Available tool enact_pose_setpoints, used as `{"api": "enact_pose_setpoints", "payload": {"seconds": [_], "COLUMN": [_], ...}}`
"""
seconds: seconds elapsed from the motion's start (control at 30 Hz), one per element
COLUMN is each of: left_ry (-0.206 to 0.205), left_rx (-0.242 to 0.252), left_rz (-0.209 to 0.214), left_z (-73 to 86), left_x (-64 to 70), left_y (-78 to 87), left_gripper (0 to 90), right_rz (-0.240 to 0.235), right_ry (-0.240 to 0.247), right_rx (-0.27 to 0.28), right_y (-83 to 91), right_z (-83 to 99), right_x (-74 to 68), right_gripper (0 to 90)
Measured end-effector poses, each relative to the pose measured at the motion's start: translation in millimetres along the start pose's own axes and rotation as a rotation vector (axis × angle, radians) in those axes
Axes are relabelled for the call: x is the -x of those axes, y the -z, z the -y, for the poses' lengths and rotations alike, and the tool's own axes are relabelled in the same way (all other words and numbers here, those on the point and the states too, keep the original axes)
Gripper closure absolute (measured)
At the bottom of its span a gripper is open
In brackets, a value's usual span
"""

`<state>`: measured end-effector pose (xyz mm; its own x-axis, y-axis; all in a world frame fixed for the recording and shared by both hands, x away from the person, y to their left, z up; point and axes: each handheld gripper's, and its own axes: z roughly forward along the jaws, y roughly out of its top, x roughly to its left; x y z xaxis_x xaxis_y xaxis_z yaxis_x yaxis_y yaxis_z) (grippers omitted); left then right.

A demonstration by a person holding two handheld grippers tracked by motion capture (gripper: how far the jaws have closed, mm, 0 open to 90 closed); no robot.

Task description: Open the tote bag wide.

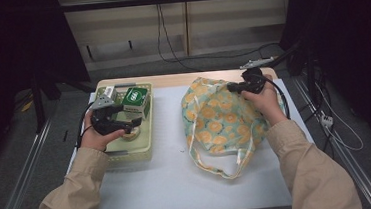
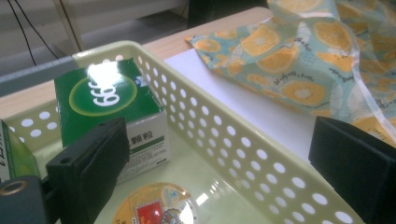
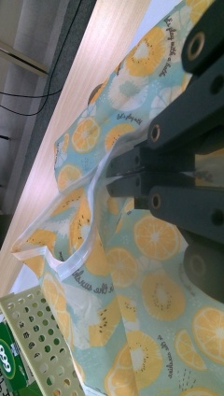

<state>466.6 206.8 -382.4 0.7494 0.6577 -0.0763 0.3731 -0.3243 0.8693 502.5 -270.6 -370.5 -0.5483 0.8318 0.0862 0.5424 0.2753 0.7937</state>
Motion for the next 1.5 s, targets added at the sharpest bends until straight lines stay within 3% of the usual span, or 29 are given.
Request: {"api": "enact_pose_setpoints", "payload": {"seconds": [0.1,0.3,0.5,0.77,0.97,1.03,1.07,1.23,1.5], "left_ry": [0.017,0.012,-0.026,-0.03,-0.001,-0.006,-0.02,-0.045,-0.032], "left_rx": [-0.014,-0.077,-0.143,-0.196,-0.24,-0.266,-0.286,-0.318,-0.355], "left_rz": [0.008,0.009,0.015,-0.035,-0.064,-0.078,-0.063,-0.079,-0.079], "left_z": [3.1,11.8,18.7,27.1,30.4,31.8,31.7,31.9,33.8], "left_x": [-4.8,-12.6,-15.6,-23.6,-29.4,-27.5,-26.8,-23.8,-23.4], "left_y": [-5.6,-20.2,-26.0,-32.5,-35.7,-38.3,-39.7,-44.1,-47.6], "left_gripper": [4.9,5.3,6.6,7.3,7.9,7.8,7.8,8.6,8.8], "right_rz": [-0.002,-0.003,-0.004,-0.007,-0.006,-0.006,-0.007,-0.007,-0.011], "right_ry": [-0.001,-0.002,-0.001,-0.007,-0.004,-0.003,-0.003,-0.002,0.002], "right_rx": [-0.003,-0.008,-0.006,-0.013,-0.014,-0.015,-0.014,-0.012,-0.011], "right_y": [-1.0,-3.1,-2.3,-4.3,-4.4,-4.2,-4.0,-2.3,-3.4], "right_z": [0.5,1.3,1.4,5.3,5.1,5.2,5.2,4.8,5.0], "right_x": [-0.5,-0.7,-0.6,-0.7,-1.7,-1.8,-1.9,-2.1,-3.3], "right_gripper": [89.9,89.9,89.9,89.9,89.9,89.9,89.9,89.9,89.9]}}
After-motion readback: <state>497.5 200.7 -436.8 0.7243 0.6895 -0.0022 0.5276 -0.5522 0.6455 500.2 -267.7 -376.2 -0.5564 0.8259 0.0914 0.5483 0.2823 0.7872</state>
